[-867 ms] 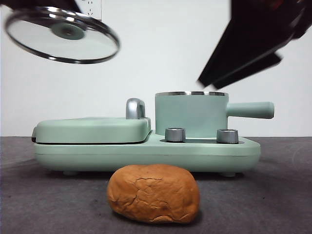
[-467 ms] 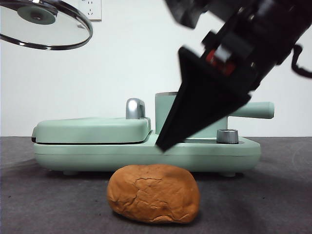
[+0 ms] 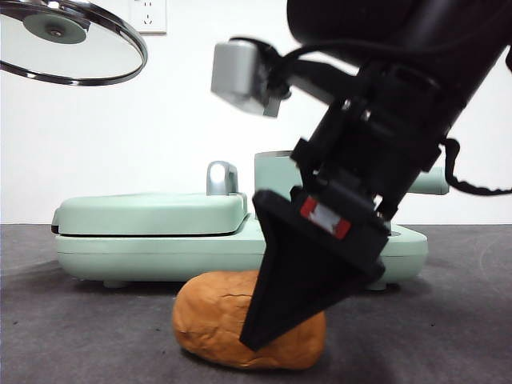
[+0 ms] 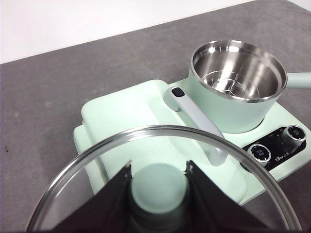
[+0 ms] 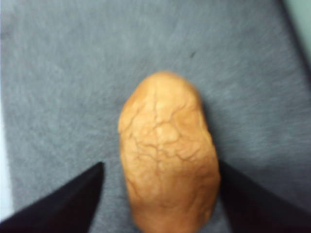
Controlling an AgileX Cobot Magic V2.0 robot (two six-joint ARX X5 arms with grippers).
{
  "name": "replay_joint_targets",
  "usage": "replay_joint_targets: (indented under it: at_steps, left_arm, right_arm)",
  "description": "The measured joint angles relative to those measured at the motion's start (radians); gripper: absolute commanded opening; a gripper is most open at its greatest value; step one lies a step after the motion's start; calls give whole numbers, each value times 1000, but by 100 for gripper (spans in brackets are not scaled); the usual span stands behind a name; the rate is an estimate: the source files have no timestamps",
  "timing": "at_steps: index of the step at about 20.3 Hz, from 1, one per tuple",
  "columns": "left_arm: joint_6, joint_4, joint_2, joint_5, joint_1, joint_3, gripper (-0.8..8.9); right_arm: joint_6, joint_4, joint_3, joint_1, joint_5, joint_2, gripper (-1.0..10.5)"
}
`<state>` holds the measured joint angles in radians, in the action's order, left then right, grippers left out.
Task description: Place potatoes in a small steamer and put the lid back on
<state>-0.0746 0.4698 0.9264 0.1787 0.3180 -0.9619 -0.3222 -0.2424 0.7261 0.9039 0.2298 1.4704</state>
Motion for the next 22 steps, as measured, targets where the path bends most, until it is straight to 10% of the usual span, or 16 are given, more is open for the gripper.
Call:
replay_joint_targets:
  at_steps: [12, 22]
  left_arm:
    - [-11, 7, 0, 0, 0, 0, 15]
    - [-11, 13, 0, 0, 0, 0, 15]
  right_arm:
    - [226, -328, 198, -14, -54, -117, 213]
    - [329, -620, 645, -286, -99, -93, 213]
